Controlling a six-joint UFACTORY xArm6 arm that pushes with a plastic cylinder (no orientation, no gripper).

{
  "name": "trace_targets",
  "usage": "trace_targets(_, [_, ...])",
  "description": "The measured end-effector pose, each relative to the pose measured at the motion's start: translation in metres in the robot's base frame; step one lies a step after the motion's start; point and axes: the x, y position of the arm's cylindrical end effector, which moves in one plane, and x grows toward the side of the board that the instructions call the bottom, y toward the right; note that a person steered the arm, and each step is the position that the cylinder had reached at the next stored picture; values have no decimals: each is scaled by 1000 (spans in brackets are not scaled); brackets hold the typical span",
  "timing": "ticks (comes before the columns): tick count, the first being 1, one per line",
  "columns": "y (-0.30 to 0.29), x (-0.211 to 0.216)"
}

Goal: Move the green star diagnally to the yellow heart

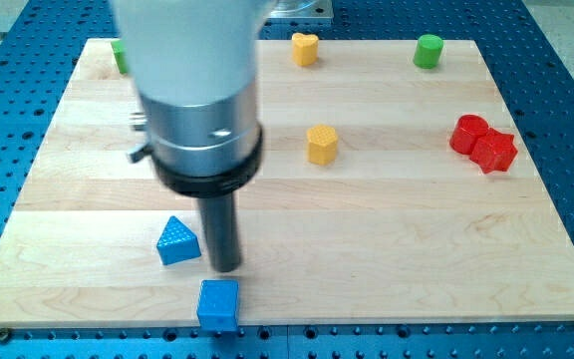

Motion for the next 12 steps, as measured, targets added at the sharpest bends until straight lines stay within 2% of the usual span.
trace_targets(1, [-73, -15])
trace_targets(2, [-127, -49])
trace_targets(3, [-130, -88])
trace_targets(4, [-126, -106])
trace_targets(5, [-135, -199])
trace_targets(6, [-169, -211])
trace_targets(7, [-175, -211])
trace_targets(8, [-175, -254])
trace_targets(9, [-161, -316])
trace_targets(10, [-141, -350])
trace_targets(12, [-132, -376])
